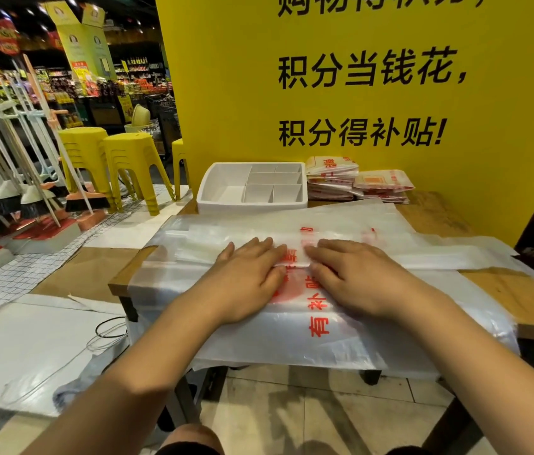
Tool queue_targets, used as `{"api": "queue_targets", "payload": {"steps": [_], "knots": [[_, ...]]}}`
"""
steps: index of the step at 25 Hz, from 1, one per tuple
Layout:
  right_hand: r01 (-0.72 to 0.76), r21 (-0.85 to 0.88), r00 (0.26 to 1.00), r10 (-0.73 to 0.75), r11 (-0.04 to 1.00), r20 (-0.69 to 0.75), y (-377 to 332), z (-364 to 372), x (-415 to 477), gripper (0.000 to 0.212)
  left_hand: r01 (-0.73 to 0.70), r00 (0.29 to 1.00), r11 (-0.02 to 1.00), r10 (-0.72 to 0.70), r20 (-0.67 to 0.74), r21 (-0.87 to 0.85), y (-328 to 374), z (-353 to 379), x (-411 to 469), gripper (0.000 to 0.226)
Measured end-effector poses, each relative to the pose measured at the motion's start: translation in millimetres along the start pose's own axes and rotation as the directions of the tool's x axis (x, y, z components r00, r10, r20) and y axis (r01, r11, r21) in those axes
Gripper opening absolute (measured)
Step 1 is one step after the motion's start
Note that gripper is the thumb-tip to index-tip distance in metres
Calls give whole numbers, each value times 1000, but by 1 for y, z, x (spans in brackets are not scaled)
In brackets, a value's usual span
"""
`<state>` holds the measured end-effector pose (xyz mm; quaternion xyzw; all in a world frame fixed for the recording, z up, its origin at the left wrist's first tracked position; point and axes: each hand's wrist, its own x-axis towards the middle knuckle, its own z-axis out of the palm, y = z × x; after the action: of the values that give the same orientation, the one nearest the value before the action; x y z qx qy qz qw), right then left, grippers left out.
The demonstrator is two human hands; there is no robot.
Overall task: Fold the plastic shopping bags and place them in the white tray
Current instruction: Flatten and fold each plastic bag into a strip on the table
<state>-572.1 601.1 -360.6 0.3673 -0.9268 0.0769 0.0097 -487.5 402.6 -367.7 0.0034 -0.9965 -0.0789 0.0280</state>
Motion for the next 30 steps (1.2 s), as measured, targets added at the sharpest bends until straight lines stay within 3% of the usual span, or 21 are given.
{"api": "queue_targets", "payload": {"steps": [5, 10, 14, 17, 19, 21, 24, 27, 30], "knots": [[-29, 60, 990, 21, 998, 142, 16, 3, -13, 55, 52, 993, 998, -55, 100, 34, -4, 1, -5, 58], [-298, -7, 936, 293, 955, 193, 68, -11, -39, 78, 145, 982, 988, -151, 116, 55, -25, -1, -16, 67], [-292, -10, 935, 288, 956, 207, 67, -6, -41, 85, 152, 980, 987, -157, 120, 52, -26, 3, -13, 62], [-304, 9, 943, 299, 953, 146, 69, -7, -39, 89, 131, 991, 990, -132, 21, 48, -28, 6, -13, 64], [-235, -46, 969, 237, 971, 61, 65, -9, -39, 82, 54, 990, 998, -49, -132, 33, -28, 8, -17, 75], [-86, -60, 996, 86, 995, -8, 58, -16, -38, 79, -6, 977, 999, 15, -211, 40, -28, 4, -19, 76], [52, -44, 997, -55, 998, -59, 44, -23, -37, 55, -20, 971, 998, 33, -235, 58, -25, -1, -19, 58], [55, -131, 987, -74, 990, -143, 38, -22, -35, 29, -28, 967, 1000, 30, -253, 14, -23, -8, -19, 33], [31, -73, 989, -41, 997, -143, 41, -26, -24, 23, -32, 981, 999, 24, -194, -37, -24, -26, -11, 26]]}}
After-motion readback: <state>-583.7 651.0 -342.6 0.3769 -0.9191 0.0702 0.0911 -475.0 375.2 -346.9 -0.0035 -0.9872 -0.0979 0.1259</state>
